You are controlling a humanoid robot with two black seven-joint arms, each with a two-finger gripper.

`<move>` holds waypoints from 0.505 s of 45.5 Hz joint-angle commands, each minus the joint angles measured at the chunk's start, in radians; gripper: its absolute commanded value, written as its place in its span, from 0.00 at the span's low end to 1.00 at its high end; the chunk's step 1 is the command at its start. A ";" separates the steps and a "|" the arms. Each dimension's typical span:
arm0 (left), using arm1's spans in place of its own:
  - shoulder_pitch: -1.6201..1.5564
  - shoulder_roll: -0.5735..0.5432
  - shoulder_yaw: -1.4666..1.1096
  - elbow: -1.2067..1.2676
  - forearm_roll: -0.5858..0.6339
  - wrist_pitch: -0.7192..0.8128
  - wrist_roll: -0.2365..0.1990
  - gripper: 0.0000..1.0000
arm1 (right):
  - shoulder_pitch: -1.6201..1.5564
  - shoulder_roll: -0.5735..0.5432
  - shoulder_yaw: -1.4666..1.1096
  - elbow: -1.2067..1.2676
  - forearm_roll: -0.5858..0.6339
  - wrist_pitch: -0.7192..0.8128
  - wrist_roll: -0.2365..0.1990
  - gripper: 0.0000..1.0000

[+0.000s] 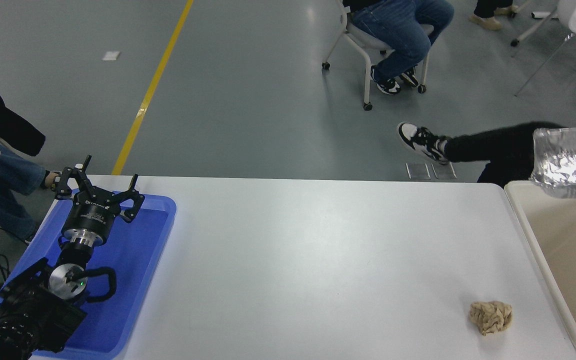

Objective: Pick up foil plate and place in dustbin

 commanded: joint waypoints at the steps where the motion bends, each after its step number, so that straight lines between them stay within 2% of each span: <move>1: 0.000 0.000 0.001 0.000 0.000 0.000 0.000 1.00 | -0.372 0.001 0.268 -0.268 0.006 -0.088 0.002 0.00; 10: 0.000 0.000 0.000 0.000 0.000 0.000 0.000 1.00 | -0.605 0.072 0.444 -0.401 0.061 -0.187 0.001 0.00; 23: 0.000 0.000 0.001 0.003 0.000 0.000 0.000 1.00 | -0.849 0.219 0.471 -0.558 0.384 -0.319 -0.008 0.00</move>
